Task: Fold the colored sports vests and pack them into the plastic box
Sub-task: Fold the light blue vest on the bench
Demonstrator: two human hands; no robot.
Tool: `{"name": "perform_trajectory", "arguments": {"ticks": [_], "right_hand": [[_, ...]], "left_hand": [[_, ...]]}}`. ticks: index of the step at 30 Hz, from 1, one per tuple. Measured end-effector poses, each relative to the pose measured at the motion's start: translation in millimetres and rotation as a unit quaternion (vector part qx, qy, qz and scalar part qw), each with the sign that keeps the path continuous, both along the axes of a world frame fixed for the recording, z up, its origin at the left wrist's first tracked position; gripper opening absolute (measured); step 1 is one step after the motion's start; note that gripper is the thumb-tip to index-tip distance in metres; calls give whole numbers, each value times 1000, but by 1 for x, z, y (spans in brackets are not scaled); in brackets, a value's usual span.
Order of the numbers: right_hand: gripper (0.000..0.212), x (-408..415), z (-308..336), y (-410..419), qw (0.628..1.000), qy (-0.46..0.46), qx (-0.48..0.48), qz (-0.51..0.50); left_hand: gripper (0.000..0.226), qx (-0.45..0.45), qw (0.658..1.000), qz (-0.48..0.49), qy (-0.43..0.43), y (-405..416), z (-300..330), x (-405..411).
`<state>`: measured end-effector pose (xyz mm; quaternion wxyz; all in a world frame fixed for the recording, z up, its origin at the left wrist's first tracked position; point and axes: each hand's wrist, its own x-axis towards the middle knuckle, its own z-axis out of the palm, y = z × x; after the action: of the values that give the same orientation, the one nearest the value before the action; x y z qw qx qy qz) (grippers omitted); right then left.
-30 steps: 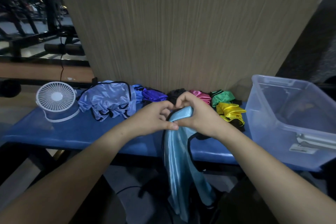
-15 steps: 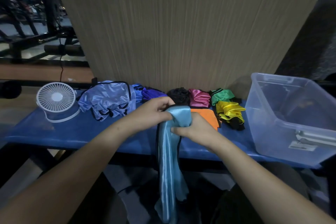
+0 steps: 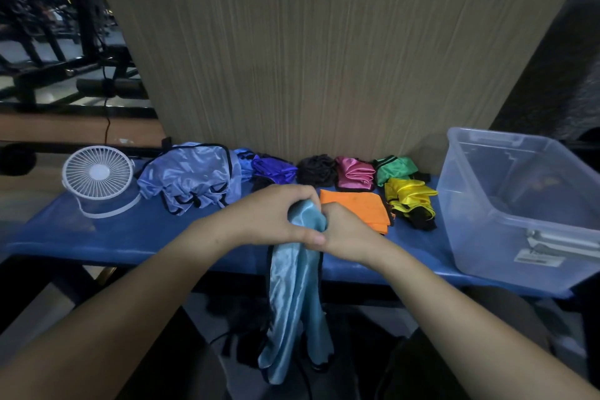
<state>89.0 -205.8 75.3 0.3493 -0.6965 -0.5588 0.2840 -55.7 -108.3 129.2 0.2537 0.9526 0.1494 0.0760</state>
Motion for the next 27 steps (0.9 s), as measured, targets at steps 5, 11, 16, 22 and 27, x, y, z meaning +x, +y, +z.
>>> {"name": "perform_trajectory", "arguments": {"ticks": [5, 11, 16, 22, 27], "right_hand": [[23, -4, -1, -2, 1000, -15, -20, 18], [32, 1, -4, -7, 1000, 11, -26, -5], [11, 6, -19, -9, 999, 16, -44, 23], [22, 12, -35, -14, 998, -40, -43, 21], [22, 18, -35, -17, 996, -65, -63, 12]], "left_hand": [[14, 126, 991, 43, -21, 4, 3, 2], [12, 63, 991, 58, -101, 12, 10, -2], [9, 43, 982, 75, -169, 18, 20, -5], [8, 53, 969, 114, -213, 28, 39, -14], [8, 56, 944, 174, -276, 39, 56, -26]]}}
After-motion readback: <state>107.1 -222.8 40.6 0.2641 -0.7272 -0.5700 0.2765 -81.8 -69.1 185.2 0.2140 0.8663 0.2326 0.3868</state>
